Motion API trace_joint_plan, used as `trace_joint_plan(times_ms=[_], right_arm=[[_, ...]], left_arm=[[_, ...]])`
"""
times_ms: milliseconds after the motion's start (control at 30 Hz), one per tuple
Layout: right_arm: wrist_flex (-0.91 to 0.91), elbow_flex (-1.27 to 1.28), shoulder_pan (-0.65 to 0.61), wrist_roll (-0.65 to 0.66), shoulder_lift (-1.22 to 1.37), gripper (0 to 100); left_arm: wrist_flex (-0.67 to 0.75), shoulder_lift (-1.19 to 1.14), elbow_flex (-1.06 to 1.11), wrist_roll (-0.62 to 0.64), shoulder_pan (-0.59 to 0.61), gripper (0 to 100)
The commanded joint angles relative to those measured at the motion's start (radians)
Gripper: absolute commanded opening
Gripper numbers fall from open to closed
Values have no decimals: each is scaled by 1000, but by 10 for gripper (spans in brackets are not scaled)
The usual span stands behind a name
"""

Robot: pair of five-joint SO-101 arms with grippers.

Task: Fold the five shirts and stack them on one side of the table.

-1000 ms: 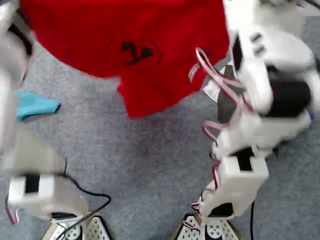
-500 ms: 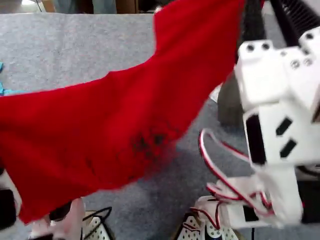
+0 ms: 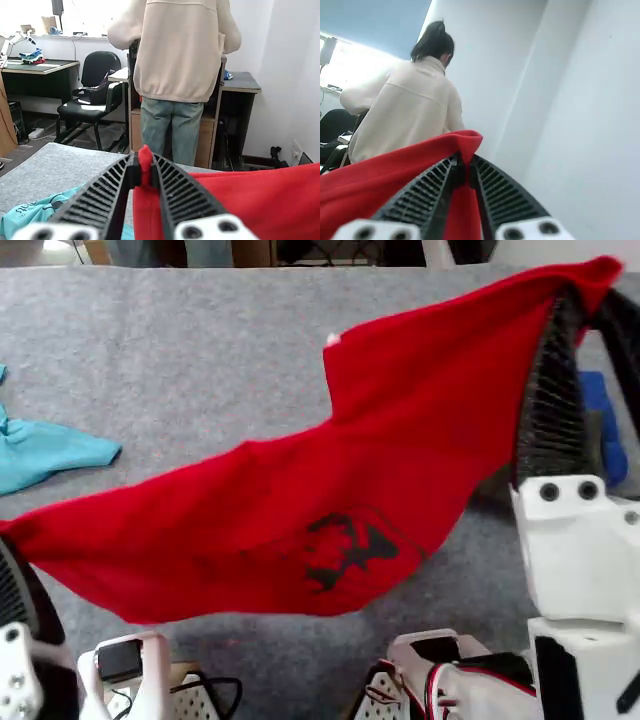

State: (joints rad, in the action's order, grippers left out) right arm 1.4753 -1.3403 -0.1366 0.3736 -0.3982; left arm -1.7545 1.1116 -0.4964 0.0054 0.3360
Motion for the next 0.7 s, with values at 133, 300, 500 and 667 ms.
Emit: trace_joint_plan(times_ms=[133,300,500,667], right_arm=[[-129,56,-78,77,1,15],[-149,114,-143,123,-5,15],[-184,114,-143,124,-5,15],[-146,147,-144,124,4,15]], left_arm=[[-3,-2,13,0,15,29],[-2,-2,5,2,15,29],[-2,0,13,0,15,29],[54,-2,162,2,13,29]])
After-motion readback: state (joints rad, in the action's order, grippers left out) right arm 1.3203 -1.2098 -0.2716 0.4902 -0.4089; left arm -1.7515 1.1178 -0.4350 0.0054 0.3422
